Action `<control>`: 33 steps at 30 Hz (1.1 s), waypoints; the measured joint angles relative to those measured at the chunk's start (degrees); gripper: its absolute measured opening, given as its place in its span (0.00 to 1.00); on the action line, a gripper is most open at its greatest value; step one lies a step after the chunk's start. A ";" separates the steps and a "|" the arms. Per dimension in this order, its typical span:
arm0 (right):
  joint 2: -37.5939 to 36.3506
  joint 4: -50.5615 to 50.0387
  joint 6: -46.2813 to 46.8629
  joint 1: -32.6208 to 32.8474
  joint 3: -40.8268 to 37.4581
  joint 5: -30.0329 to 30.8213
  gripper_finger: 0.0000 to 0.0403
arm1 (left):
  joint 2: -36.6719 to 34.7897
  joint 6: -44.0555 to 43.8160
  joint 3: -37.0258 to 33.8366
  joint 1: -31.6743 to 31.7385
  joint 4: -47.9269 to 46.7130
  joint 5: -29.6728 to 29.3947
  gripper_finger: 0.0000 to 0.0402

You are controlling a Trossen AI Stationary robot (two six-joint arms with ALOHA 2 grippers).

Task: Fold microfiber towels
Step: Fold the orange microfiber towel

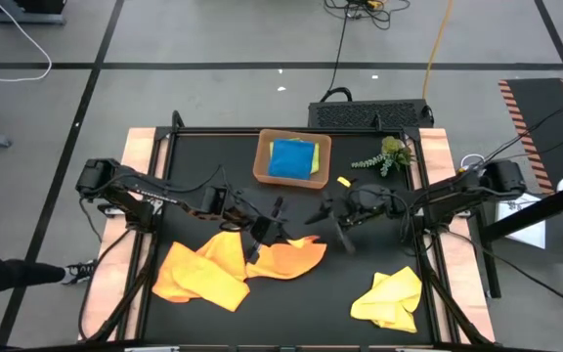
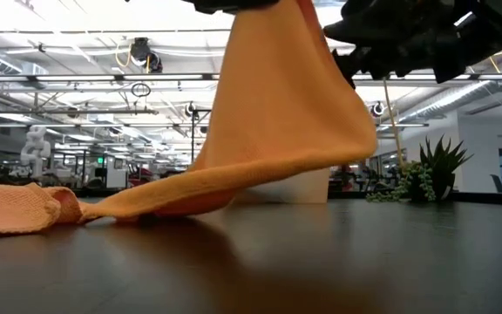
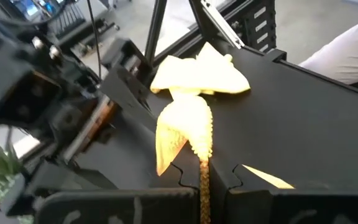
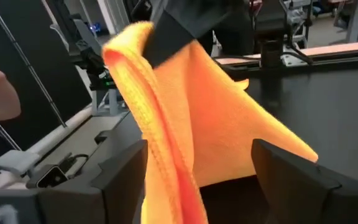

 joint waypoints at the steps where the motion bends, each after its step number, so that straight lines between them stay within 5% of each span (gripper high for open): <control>1: 0.60 -0.18 -0.02 0.00 0.46 -0.02 0.72 | 0.00 0.37 0.00 0.00 0.36 0.00 0.00; 9: 6.48 -0.61 0.81 0.86 3.88 -10.43 0.75 | 0.04 1.16 4.25 -0.02 -5.58 -3.50 0.00; 15: 6.88 -1.09 -0.23 3.17 3.15 -11.78 0.67 | 0.04 -0.73 8.52 -0.64 -14.97 -8.69 0.00; 21: 6.88 -2.52 -0.70 3.79 3.09 -9.71 0.48 | 0.06 -2.14 9.57 -1.68 -17.85 -11.76 0.00; 30: 6.88 -5.28 -0.19 4.09 3.09 -8.66 0.06 | 0.07 -4.29 9.57 -3.08 -18.01 -19.05 0.00; 33: 6.87 -5.81 1.59 4.58 3.09 -8.50 0.02 | -0.29 -5.21 9.55 -3.08 -17.90 -20.41 0.00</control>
